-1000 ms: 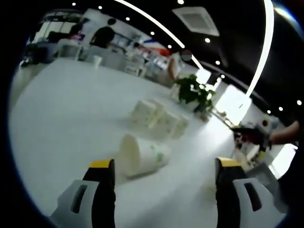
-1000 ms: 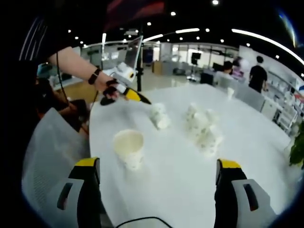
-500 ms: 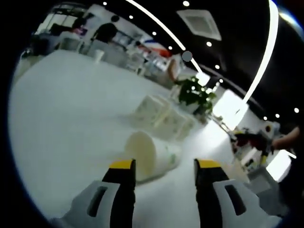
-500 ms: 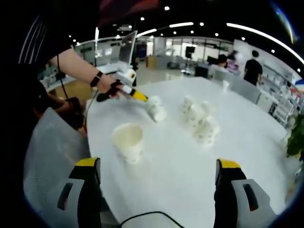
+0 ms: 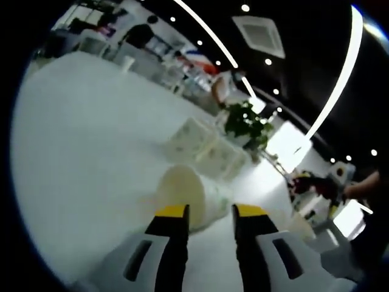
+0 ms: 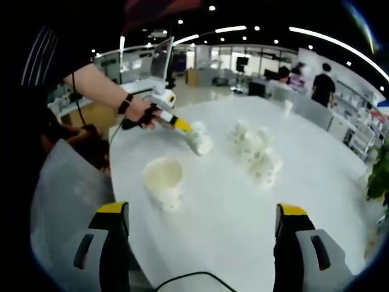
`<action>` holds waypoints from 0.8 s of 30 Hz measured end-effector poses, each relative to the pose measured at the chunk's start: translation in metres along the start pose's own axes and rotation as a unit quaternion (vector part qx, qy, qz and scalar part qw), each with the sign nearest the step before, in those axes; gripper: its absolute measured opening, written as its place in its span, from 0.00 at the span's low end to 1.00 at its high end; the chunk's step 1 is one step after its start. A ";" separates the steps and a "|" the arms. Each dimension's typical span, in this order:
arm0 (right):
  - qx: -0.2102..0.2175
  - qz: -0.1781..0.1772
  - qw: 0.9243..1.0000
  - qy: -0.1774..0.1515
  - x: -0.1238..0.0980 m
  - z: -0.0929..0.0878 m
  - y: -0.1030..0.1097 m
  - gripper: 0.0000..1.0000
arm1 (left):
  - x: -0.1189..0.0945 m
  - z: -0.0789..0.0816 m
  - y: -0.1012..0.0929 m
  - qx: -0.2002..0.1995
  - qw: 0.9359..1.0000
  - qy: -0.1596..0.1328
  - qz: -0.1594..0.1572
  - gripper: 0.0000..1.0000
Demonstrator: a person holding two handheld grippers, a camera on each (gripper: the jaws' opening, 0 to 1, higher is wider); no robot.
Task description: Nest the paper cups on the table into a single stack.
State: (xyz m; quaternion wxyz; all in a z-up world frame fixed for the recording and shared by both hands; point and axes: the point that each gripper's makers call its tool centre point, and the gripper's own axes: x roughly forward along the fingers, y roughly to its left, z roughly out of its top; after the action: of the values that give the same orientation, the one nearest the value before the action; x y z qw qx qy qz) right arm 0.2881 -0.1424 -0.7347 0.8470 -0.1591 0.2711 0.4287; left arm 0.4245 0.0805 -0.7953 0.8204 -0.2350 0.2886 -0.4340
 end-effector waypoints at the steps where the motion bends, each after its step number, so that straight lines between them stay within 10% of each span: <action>1: 0.001 0.000 1.000 0.001 0.000 0.000 0.000 0.98 | 0.000 0.000 0.002 0.009 1.000 -0.001 0.001 0.23; 24: 0.000 0.010 1.000 0.001 0.010 0.002 0.000 0.99 | 0.005 0.004 0.005 -0.001 1.000 -0.004 -0.003 0.00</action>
State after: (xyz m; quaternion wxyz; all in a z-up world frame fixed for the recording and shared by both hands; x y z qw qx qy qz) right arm 0.2937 -0.1345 -0.7392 0.8425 -0.1568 0.2733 0.4368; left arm 0.4318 0.0794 -0.7971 0.8202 -0.2384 0.2847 -0.4352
